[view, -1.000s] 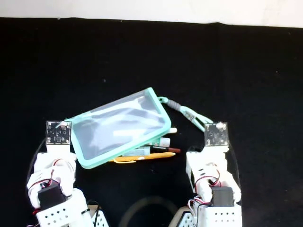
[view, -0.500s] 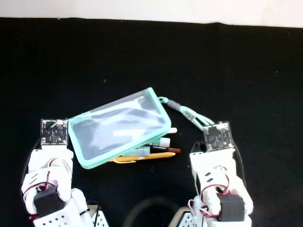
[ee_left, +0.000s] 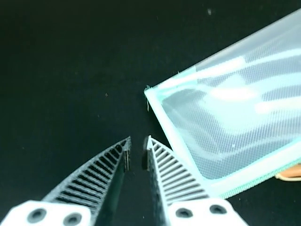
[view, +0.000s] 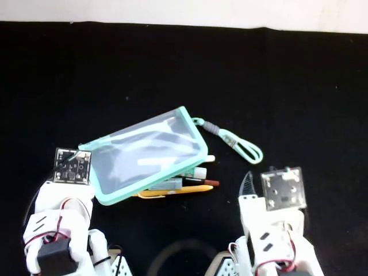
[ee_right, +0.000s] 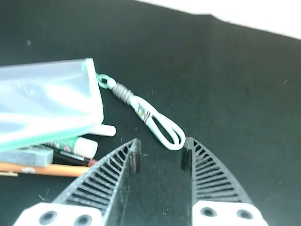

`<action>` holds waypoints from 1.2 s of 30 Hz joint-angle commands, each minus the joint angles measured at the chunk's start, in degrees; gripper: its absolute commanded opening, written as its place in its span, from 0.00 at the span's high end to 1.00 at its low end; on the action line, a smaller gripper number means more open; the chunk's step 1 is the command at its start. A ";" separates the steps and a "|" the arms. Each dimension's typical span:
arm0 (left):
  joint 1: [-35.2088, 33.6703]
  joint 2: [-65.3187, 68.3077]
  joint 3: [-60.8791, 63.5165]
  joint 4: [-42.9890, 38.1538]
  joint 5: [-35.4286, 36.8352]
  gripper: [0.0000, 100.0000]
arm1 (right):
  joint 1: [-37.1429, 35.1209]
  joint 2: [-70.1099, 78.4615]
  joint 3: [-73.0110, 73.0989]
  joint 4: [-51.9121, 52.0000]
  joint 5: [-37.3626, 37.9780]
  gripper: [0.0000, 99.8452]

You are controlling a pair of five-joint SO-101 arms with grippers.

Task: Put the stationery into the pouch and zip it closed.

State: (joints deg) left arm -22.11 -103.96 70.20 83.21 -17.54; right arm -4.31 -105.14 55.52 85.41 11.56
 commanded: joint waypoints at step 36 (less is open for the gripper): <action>0.92 53.76 -31.69 2.29 -0.26 0.92 | 0.48 51.03 -33.10 5.93 14.59 0.75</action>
State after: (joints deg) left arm -22.11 -52.26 40.48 85.67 -17.54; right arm -4.31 -56.88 23.96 92.26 23.16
